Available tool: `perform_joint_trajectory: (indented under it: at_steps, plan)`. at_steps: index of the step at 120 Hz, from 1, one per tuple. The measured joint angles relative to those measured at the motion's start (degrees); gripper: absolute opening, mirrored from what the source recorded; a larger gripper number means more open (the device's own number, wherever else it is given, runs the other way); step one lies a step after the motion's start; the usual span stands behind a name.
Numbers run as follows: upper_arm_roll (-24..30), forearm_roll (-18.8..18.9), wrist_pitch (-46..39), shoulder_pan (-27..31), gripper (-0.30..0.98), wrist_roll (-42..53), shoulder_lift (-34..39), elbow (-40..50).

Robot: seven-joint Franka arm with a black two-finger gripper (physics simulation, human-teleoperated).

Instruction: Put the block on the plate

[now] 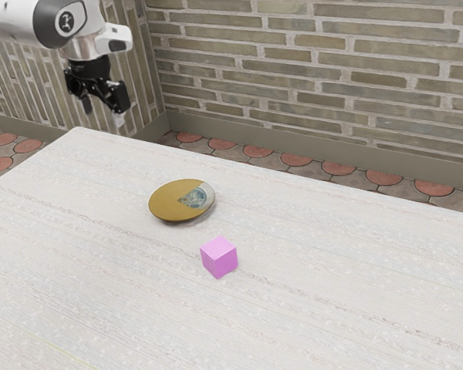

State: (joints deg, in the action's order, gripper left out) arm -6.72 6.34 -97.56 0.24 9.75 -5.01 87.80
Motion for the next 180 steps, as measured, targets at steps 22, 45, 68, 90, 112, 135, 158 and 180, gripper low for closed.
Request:
perform_joint_trajectory:
  at_steps: [22,45,68,90,112,135,158,180]
  plan:
    - [0.51,0.07,-0.92,-3.42,0.69,1.08,-2.46,0.10]
    - [1.04,-0.60,-5.93,-7.90,0.69,1.77,-6.98,4.51]
    - [1.16,-1.80,-12.95,-10.11,0.69,1.89,-7.25,12.22]
    - [1.19,-3.75,-18.78,-11.19,0.69,1.78,-9.07,16.14]
    - [1.26,-5.52,-22.09,-12.71,0.69,1.64,-12.62,16.34]
    - [1.24,-7.01,-24.82,-14.45,0.69,1.61,-15.34,16.35]
    - [1.27,-7.83,-26.79,-16.17,0.69,1.65,-16.27,17.75]
    - [1.36,-8.38,-29.02,-15.57,0.69,1.79,-18.04,18.86]
